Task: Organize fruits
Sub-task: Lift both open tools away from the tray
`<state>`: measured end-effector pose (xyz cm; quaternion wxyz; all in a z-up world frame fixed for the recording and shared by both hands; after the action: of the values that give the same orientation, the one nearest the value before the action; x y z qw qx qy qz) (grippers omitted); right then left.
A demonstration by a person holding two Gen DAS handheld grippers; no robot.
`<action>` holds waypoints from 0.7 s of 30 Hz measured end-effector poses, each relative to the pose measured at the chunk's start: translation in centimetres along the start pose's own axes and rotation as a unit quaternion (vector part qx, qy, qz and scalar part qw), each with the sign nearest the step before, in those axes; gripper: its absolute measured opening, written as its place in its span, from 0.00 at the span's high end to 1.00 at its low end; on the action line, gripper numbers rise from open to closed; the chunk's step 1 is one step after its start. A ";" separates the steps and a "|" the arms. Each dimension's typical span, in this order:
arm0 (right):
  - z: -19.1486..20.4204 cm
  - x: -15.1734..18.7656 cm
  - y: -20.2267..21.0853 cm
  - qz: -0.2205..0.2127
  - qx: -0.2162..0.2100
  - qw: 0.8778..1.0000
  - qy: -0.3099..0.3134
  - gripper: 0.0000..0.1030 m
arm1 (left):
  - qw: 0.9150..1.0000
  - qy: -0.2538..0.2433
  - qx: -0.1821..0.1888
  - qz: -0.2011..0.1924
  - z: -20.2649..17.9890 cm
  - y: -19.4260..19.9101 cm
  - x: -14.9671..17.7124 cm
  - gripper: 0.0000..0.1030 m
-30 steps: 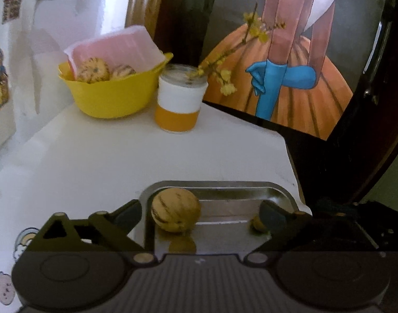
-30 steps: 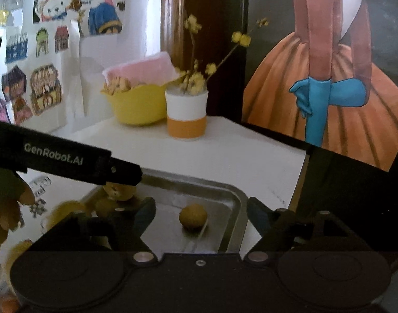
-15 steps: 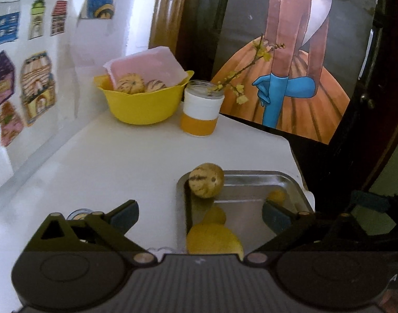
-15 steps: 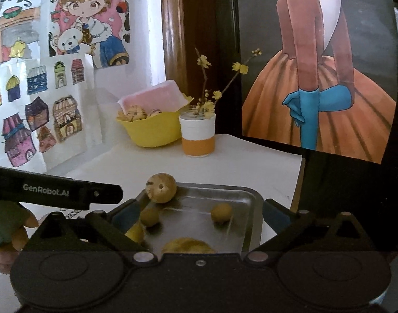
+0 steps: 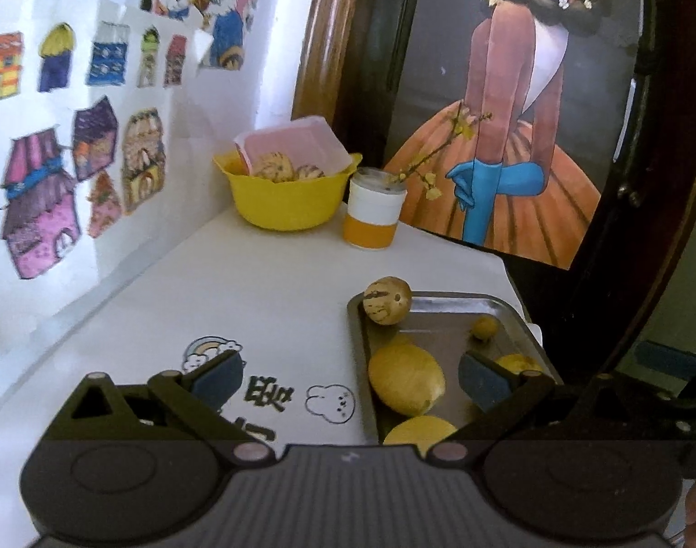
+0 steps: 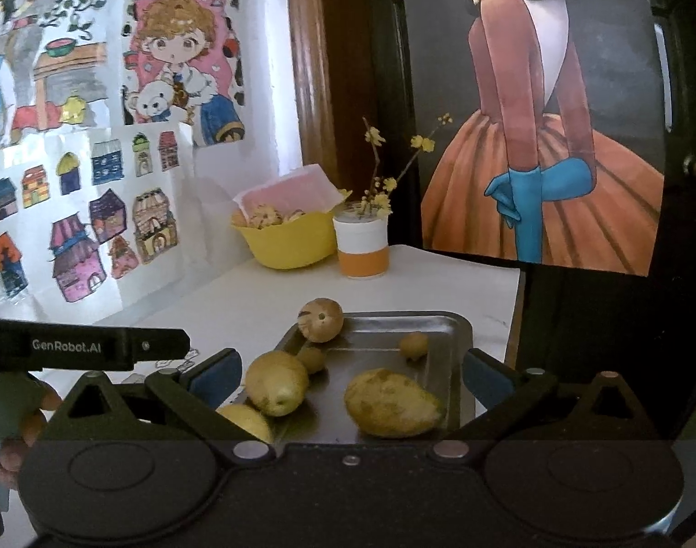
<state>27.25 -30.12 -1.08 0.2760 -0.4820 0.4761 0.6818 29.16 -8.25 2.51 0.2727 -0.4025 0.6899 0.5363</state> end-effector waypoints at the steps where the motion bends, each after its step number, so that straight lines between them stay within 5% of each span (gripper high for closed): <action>1: 0.3 0.0 0.4 -0.002 0.001 1.000 0.003 0.01 | 1.000 -0.001 -0.001 -0.003 0.2 0.5 0.2 0.00; 21: 4.7 2.3 5.5 -0.032 0.046 0.998 0.024 0.01 | 0.999 0.009 -0.003 -0.030 4.0 6.6 3.6 0.00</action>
<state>19.92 -28.18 -0.67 0.3081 -0.5002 0.4977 0.6381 21.44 -4.69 1.98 0.2815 -0.4289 0.6782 0.5261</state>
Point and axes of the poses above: each gripper's, at about its wrist camera, not at the fingertips, and y roughly against the way its jaws point, z to its left, x to its underside, the point moved 6 cm from there along -y, roughly the way its jaws point, and after that the axes turned 8 degrees about y, right-handed, at the moved point
